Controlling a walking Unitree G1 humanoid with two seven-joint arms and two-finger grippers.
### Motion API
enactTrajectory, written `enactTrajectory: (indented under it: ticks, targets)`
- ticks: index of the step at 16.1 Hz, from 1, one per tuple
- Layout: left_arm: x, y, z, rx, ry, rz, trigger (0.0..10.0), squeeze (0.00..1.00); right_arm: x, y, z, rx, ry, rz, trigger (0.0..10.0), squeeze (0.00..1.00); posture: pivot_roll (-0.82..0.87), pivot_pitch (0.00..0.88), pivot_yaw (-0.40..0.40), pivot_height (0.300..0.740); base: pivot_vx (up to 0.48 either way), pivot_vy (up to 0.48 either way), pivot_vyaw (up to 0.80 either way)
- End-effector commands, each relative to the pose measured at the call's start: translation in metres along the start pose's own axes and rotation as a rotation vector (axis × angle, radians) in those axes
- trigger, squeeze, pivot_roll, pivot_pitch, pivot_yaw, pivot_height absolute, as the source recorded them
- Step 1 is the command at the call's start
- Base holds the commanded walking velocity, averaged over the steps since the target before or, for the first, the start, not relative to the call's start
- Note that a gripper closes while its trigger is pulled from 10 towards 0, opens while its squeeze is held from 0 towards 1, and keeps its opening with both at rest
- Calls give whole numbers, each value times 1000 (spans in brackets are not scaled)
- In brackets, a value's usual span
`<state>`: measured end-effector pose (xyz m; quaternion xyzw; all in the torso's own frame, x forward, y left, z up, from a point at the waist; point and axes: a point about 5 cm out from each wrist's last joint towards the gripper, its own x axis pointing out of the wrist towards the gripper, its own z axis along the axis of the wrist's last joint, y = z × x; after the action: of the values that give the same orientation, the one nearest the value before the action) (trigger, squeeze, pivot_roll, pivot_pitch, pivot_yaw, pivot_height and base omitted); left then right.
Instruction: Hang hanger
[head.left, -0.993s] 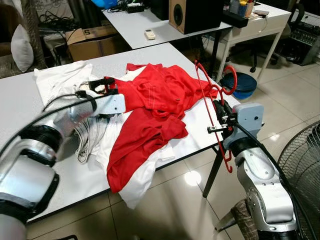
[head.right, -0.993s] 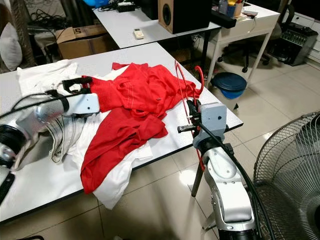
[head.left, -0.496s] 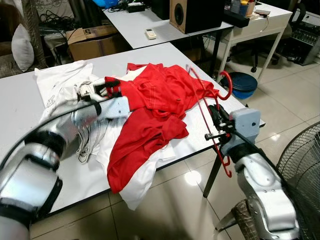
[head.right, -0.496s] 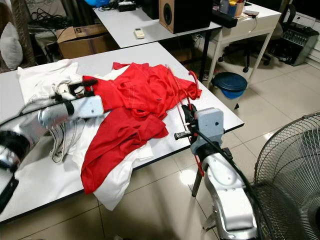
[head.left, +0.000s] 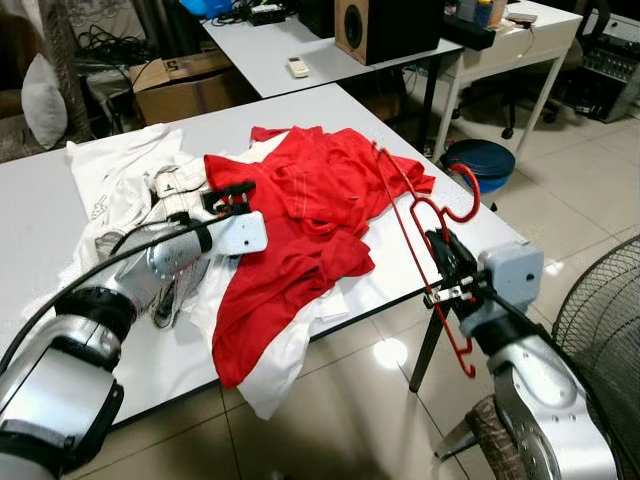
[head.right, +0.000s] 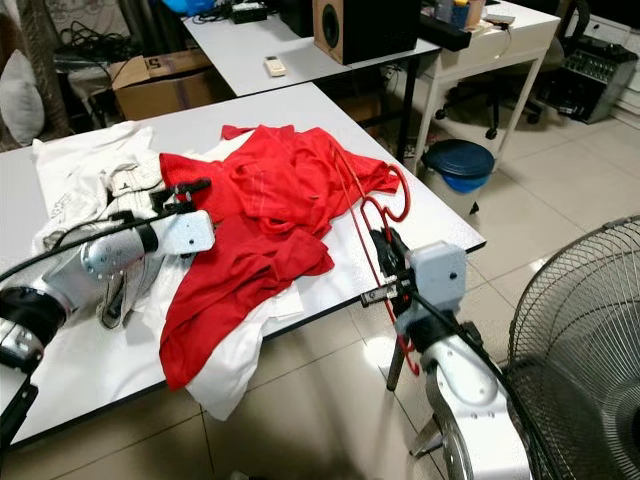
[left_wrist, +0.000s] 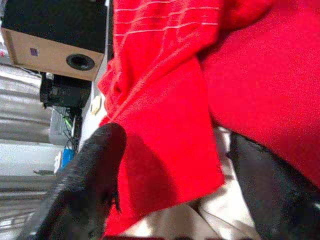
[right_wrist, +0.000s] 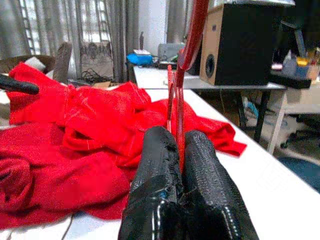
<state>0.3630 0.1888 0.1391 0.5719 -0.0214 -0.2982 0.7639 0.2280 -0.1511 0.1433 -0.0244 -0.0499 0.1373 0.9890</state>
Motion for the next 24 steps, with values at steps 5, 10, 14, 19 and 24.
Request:
enactTrajectory:
  ticks: [5,10,14,19,24]
  targets:
    - [0,7,-2,20,25,28,10000,0,0,-2,7,-1,-57,-4,10000,0,-194,0,138,740,0,0,0]
    - [1,23,-4,-13,51,170,10000,0,19,-13,1,78,-85,-49,10000,0,-239,0,179,740,0,0,0]
    - [-1,30,-8,8,73,175,4902,0,22,-3,5,86,-114,3,10000,0,-248,0,177,740,0,0,0]
    - [-1,25,-10,-8,62,143,0,0,23,1,2,90,-99,17,10000,0,-245,0,164,740,0,0,0]
    - [-4,18,-16,-52,83,116,0,0,25,5,-3,82,-37,65,10000,0,-215,0,117,740,0,0,0]
